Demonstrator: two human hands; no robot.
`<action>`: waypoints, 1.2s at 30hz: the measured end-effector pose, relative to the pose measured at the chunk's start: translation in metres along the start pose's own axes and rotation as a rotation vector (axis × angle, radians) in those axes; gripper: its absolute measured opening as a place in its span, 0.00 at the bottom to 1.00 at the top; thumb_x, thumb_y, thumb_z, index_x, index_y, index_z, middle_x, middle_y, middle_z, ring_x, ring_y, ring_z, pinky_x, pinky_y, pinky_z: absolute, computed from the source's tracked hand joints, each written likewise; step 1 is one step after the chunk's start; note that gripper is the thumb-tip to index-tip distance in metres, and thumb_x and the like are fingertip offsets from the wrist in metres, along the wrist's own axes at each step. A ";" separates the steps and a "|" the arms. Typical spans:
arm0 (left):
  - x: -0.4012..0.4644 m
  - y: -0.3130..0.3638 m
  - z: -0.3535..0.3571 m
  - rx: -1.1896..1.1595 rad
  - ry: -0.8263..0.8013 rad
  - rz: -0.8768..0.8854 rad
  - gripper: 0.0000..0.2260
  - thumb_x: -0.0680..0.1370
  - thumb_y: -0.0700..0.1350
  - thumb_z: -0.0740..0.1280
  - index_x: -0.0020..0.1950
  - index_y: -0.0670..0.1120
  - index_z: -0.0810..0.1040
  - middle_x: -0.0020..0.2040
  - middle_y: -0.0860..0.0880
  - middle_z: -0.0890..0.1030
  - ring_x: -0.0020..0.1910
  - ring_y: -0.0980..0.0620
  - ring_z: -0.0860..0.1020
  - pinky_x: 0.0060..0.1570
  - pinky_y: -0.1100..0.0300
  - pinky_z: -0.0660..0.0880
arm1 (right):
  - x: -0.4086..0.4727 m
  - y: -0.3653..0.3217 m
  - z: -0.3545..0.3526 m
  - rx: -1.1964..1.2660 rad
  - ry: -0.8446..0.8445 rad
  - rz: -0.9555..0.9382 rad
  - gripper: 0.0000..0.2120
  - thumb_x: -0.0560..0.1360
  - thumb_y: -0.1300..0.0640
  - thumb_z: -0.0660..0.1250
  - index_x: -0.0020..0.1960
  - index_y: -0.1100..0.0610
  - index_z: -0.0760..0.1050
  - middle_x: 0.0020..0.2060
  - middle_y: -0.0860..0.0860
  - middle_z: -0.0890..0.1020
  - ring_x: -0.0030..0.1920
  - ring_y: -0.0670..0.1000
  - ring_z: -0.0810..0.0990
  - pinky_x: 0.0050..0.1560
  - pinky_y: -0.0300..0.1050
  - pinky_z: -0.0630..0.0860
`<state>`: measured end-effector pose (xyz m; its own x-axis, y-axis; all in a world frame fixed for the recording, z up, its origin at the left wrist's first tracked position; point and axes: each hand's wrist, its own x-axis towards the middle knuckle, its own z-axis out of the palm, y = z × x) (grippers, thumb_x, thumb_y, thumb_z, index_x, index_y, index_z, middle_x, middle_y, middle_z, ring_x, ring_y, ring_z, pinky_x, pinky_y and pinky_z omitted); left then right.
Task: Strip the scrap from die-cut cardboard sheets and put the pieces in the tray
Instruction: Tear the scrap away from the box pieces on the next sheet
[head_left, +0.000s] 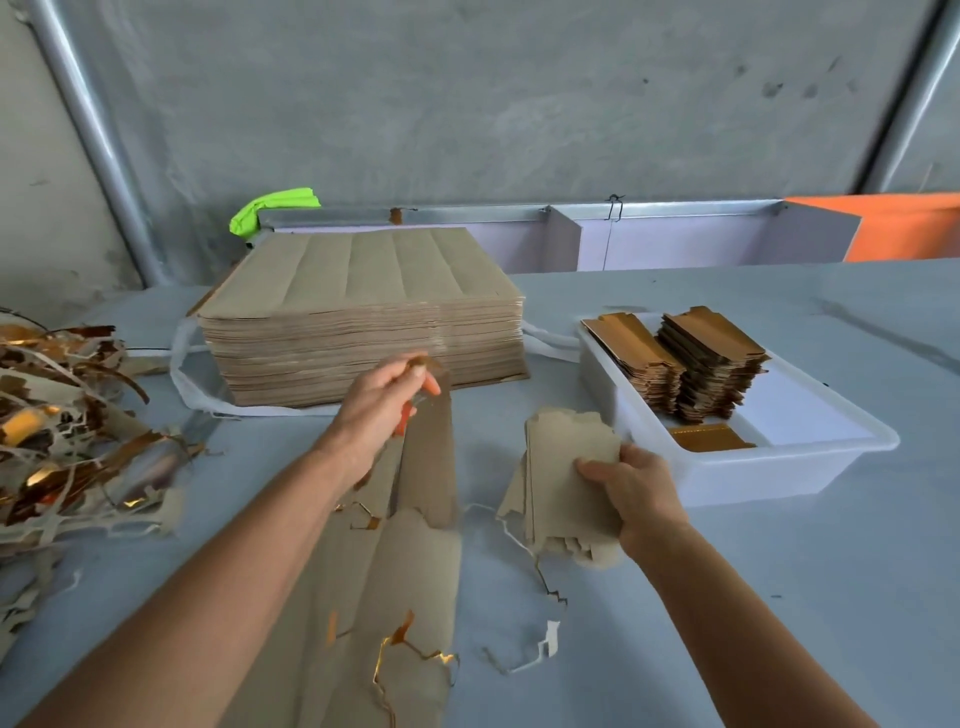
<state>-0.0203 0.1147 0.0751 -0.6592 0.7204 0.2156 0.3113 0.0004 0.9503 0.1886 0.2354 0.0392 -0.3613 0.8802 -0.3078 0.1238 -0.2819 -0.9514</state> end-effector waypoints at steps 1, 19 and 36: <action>-0.003 0.008 -0.005 -0.103 -0.046 0.008 0.14 0.81 0.43 0.59 0.37 0.47 0.77 0.57 0.53 0.79 0.53 0.52 0.77 0.43 0.65 0.74 | 0.001 -0.002 0.002 -0.050 0.010 -0.066 0.24 0.73 0.65 0.69 0.67 0.54 0.69 0.52 0.54 0.78 0.51 0.56 0.76 0.50 0.53 0.75; -0.041 0.050 -0.015 -0.139 -0.085 0.031 0.12 0.82 0.42 0.57 0.45 0.42 0.77 0.51 0.47 0.83 0.41 0.52 0.82 0.33 0.63 0.75 | -0.043 -0.008 0.091 -0.663 -0.048 -0.607 0.08 0.73 0.55 0.66 0.39 0.58 0.80 0.36 0.54 0.81 0.39 0.54 0.78 0.39 0.44 0.74; -0.032 0.016 -0.044 0.383 -0.289 -0.009 0.52 0.62 0.47 0.80 0.76 0.60 0.50 0.77 0.55 0.55 0.71 0.50 0.65 0.71 0.50 0.63 | -0.049 -0.011 0.064 -0.462 -0.400 -0.745 0.12 0.76 0.62 0.68 0.33 0.54 0.75 0.33 0.49 0.78 0.34 0.45 0.75 0.33 0.34 0.73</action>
<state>-0.0241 0.0614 0.0932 -0.4627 0.8825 0.0847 0.5717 0.2240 0.7893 0.1462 0.1712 0.0641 -0.7720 0.5529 0.3134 0.0558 0.5501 -0.8332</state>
